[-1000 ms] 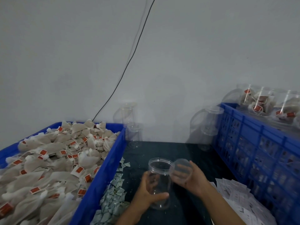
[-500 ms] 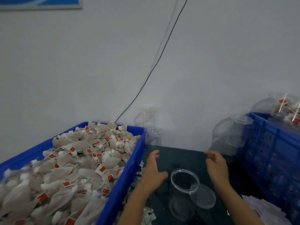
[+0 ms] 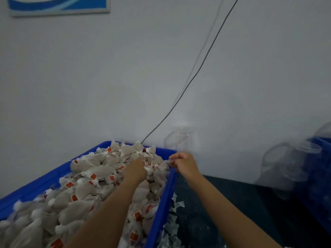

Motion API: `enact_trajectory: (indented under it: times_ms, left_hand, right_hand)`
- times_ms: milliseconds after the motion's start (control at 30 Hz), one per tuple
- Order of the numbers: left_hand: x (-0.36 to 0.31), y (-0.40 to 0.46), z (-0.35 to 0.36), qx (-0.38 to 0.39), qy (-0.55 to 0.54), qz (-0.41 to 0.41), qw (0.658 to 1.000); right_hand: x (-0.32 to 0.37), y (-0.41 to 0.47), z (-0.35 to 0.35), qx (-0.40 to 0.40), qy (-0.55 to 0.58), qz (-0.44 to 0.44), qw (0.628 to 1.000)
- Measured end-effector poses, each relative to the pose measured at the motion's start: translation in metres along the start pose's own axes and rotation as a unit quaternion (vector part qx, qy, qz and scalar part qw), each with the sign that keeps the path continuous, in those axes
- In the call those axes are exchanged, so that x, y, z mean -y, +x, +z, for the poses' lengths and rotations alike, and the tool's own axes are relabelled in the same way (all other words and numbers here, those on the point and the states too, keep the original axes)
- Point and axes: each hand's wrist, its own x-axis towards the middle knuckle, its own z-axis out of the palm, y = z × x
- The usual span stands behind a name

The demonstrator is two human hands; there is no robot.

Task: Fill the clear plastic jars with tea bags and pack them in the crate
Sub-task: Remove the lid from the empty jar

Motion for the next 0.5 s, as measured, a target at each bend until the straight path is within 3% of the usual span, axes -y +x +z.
enact_trajectory:
  times_ms: [100, 267, 500]
  left_hand:
    - [0.039, 0.029, 0.012, -0.018, -0.007, -0.03, 0.999]
    - [0.047, 0.058, 0.038, -0.045, -0.053, -0.041, 0.997]
    - [0.033, 0.072, 0.068, -0.001, -0.013, 0.04, 0.999]
  right_hand:
    - [-0.018, 0.024, 0.023, 0.009, -0.007, 0.008, 1.0]
    - [-0.044, 0.05, 0.049, -0.014, -0.045, -0.011, 0.999]
    - [-0.056, 0.072, 0.072, 0.03, -0.223, -0.069, 0.972]
